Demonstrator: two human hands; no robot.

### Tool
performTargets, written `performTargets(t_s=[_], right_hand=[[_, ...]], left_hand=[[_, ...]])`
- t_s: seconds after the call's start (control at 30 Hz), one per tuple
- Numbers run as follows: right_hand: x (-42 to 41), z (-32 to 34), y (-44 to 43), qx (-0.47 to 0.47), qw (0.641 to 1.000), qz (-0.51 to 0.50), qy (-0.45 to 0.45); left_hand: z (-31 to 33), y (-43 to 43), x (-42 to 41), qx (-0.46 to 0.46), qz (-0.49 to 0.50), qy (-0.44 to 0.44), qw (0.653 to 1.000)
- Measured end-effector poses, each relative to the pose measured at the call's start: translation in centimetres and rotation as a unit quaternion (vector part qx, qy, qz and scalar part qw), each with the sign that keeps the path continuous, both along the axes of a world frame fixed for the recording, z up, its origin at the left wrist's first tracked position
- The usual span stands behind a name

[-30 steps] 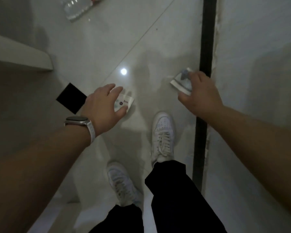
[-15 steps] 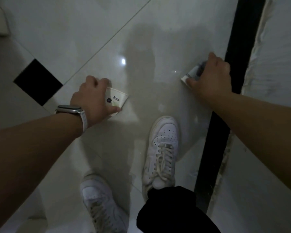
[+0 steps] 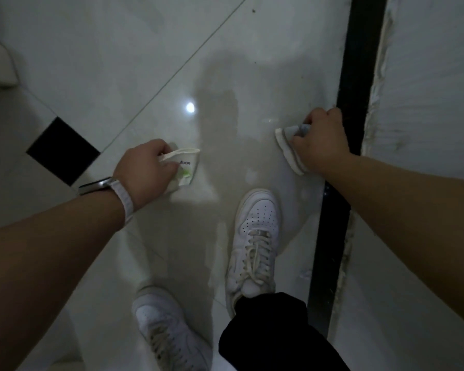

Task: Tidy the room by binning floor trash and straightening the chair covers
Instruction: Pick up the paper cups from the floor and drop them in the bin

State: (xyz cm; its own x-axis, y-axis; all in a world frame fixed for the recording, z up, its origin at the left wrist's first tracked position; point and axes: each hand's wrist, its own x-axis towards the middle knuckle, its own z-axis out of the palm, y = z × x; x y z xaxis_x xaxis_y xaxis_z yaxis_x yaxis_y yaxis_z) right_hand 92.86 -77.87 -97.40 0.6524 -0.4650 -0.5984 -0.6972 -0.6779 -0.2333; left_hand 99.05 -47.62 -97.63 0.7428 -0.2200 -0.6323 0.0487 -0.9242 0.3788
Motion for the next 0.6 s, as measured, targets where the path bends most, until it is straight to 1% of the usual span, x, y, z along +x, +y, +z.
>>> performTargets(t_s=[0.07,0.17,0.23,0.3,0.43,0.5,0.6], right_hand=[[-0.1,1.7,0.3,0.015,1.000,-0.012,-0.008],[0.1,5.2,0.8,0.043,0.998,-0.049,0.009],[0.5,8.0,1.4,0.047,0.997,-0.053,0.001],[0.9,11.1,2.1,0.054,0.997,-0.059,-0.025],[1.7,17.8,3.7,0.080,0.986,-0.112,-0.091],[2.1,21.5,4.5,0.091,0.979,-0.134,-0.125],[2.2,27.2,5.6,0.112,0.970,-0.156,-0.151]], left_hand=[[1.8,-0.1,0.4,-0.019,0.022,0.000,1.000],[5.4,-0.4,1.1,-0.048,0.053,0.000,0.997],[8.0,-0.7,1.5,-0.059,0.064,-0.004,0.996],[10.8,-0.9,1.7,-0.075,0.071,-0.010,0.995],[17.4,-1.0,2.4,-0.114,0.094,-0.033,0.988],[21.0,-1.0,2.7,-0.126,0.112,-0.049,0.984],[26.5,-1.1,2.9,-0.162,0.154,-0.058,0.973]])
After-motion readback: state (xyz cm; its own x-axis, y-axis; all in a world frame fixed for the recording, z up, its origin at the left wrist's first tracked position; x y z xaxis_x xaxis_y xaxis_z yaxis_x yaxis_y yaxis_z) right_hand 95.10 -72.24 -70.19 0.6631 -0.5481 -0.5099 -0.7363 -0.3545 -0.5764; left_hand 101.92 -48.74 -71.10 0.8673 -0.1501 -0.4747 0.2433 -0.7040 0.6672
